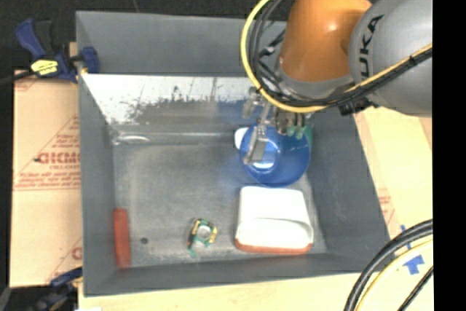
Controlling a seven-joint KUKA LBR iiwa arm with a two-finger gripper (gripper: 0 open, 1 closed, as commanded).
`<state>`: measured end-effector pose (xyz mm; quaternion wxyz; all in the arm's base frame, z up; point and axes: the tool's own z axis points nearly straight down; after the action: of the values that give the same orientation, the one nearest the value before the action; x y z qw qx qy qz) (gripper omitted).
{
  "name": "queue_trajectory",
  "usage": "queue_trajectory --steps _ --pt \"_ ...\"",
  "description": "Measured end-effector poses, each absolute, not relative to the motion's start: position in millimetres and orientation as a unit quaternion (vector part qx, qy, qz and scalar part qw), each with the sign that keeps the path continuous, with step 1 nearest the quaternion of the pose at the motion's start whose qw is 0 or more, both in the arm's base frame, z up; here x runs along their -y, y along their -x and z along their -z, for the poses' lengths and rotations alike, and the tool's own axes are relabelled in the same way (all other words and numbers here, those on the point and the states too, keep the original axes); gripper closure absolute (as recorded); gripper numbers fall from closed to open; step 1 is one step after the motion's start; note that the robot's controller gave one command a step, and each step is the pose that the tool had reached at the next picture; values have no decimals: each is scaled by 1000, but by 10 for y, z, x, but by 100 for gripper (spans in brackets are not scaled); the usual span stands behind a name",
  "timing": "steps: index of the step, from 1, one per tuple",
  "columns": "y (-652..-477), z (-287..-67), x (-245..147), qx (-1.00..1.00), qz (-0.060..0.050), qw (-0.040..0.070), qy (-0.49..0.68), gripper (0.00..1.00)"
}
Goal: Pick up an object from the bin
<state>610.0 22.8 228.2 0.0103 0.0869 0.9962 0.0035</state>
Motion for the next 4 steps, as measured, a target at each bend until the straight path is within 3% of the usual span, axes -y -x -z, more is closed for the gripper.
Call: queue_trajectory --steps 1,2,3,4 --pt "-6210 -1486 -56 -998 -1 0 55 0" --pt "-6117 -2125 -57 -996 -4 18 -82 0" --pt "-6290 -1373 134 -1000 -2 9 26 0" --pt "-5908 -1583 194 -992 -4 18 -125 0"
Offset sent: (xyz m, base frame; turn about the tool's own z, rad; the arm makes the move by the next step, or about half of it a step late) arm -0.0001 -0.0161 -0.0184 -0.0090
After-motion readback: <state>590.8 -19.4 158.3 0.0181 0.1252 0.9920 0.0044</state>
